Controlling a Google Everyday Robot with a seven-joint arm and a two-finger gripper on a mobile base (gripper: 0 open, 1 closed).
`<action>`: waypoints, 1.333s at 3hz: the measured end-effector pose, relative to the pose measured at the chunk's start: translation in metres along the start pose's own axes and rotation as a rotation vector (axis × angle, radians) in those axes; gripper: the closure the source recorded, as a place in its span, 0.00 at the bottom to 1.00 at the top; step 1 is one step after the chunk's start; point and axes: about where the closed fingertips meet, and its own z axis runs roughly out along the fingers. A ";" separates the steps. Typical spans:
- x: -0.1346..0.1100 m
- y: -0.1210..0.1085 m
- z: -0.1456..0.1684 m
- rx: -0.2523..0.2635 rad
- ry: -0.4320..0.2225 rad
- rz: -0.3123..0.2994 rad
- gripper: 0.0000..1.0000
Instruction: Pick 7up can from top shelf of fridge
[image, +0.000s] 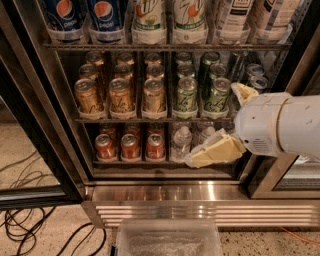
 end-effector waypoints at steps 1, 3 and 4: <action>-0.015 0.004 -0.003 0.058 -0.079 -0.019 0.00; -0.044 0.017 -0.007 0.044 -0.237 -0.035 0.00; -0.059 0.020 0.001 0.011 -0.281 -0.037 0.00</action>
Offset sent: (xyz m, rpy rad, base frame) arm -0.0193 0.0276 0.0369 0.1727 -0.2322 0.0444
